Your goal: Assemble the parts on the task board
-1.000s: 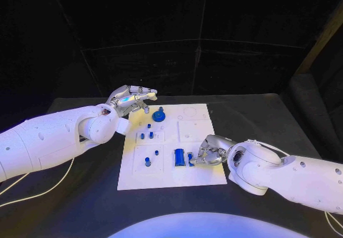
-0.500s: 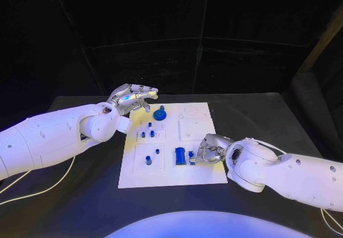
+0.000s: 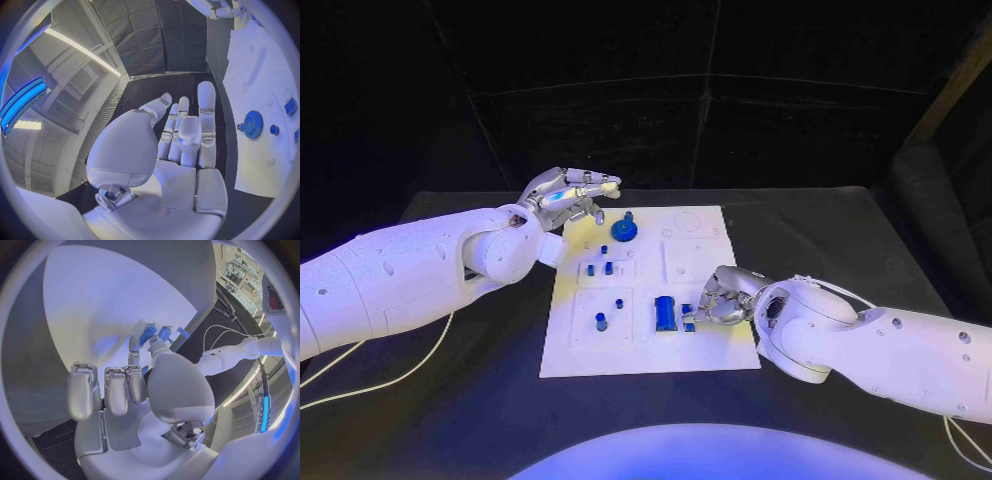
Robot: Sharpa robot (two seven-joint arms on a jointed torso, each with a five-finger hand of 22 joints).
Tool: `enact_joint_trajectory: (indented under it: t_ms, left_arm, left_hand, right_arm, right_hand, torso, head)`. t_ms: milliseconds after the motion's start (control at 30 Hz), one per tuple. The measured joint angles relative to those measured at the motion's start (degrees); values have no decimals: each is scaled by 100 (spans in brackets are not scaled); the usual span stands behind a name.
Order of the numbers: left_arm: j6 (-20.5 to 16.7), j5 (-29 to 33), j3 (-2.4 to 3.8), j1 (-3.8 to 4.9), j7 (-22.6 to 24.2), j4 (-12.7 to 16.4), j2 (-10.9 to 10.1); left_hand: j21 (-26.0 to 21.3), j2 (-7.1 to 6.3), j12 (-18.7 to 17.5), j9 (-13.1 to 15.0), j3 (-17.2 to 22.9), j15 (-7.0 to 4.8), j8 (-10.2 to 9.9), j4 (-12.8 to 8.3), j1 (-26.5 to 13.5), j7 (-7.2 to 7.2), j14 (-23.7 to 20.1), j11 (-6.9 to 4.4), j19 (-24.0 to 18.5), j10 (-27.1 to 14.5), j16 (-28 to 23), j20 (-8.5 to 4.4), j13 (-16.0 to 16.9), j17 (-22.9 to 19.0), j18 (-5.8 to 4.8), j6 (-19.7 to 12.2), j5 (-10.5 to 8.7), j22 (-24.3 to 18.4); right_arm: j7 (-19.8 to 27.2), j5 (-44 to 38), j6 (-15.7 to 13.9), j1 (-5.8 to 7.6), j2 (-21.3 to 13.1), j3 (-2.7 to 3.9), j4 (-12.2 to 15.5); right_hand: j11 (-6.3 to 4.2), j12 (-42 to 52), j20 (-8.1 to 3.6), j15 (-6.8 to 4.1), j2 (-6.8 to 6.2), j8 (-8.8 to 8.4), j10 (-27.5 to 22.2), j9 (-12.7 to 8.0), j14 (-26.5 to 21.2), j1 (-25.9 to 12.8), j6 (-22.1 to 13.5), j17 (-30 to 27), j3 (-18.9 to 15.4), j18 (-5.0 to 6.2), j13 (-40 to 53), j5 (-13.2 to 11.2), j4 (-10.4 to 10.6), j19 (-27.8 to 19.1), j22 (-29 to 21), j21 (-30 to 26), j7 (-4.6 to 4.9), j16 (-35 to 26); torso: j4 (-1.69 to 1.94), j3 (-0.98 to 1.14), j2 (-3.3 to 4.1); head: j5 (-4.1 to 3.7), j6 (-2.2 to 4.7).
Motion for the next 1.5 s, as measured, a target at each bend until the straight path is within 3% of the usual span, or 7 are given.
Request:
enact_joint_trajectory:
  t_ms: [167,267,400,600,933,1200,1500]
  left_arm:
    - [1,0,0,0,-1,0,3]
    - [3,0,0,0,-1,0,3]
    - [4,0,0,0,-4,0,-5]
    - [7,0,0,0,-9,-1,-11]
    - [10,0,0,0,-15,2,-16]
    - [13,0,0,0,-17,6,-15]
    - [16,0,0,0,-19,5,-14]
  left_hand:
    - [0,0,0,0,0,0,0,0,0,0,0,0,0,0,0,0,0,0,0,0,0,-3]
    - [0,0,0,0,0,0,0,0,0,0,0,0,0,0,0,0,0,0,0,0,0,-5]
    - [0,0,0,0,0,0,0,0,0,0,0,0,0,0,0,0,0,0,0,0,0,-4]
    - [0,0,0,0,0,0,0,0,0,0,0,0,0,0,0,0,0,1,0,0,0,-4]
    - [0,0,0,0,0,0,0,0,0,0,0,0,0,0,0,0,0,1,0,0,0,-4]
    - [0,0,0,0,0,0,0,0,0,0,0,0,0,0,0,0,0,1,0,0,0,-3]
    - [0,0,0,0,0,0,0,0,0,0,0,0,0,0,0,0,0,1,0,0,0,-3]
  right_arm:
    - [31,-4,-37,-1,22,-1,-27]
    - [93,10,-50,-2,9,-2,-1]
    - [214,56,-65,-4,-61,-3,82]
    - [450,154,-76,-4,-220,-2,209]
    - [618,246,27,-4,-369,-3,299]
    - [636,259,112,-4,-288,-4,168]
    - [594,224,139,-4,-93,-3,-58]
  right_hand:
    - [0,0,-21,0,17,0,0,14,0,17,0,0,-85,0,0,-10,22,22,0,0,0,0]
    - [0,0,-21,0,75,0,0,32,0,75,0,0,-156,0,0,-152,31,21,0,0,0,0]
    - [0,0,-21,0,57,0,0,40,0,57,0,0,-217,0,0,-211,44,21,0,0,0,0]
    - [0,0,-21,0,44,0,0,46,0,43,0,1,-249,0,0,-211,43,21,0,0,0,0]
    - [1,0,-21,1,86,21,0,62,0,85,-19,4,-297,0,0,-211,-5,21,0,0,-19,0]
    - [1,0,-21,-20,179,20,-1,78,-22,181,-19,3,-351,0,0,-211,-59,21,0,0,-19,0]
    - [1,0,-21,-20,195,20,0,84,-22,256,-38,3,-370,0,0,-216,-72,21,0,0,-38,0]
  torso:
    - [-4,1,1]
    - [-7,1,1]
    - [-15,7,-3]
    - [-18,-3,-8]
    - [-18,-2,-9]
    - [1,-2,-9]
    - [2,-1,-7]
  head:
    - [2,-10]
    - [-1,-12]
    - [-2,-13]
    - [-14,-8]
    - [20,-3]
    - [17,-6]
    - [37,-21]
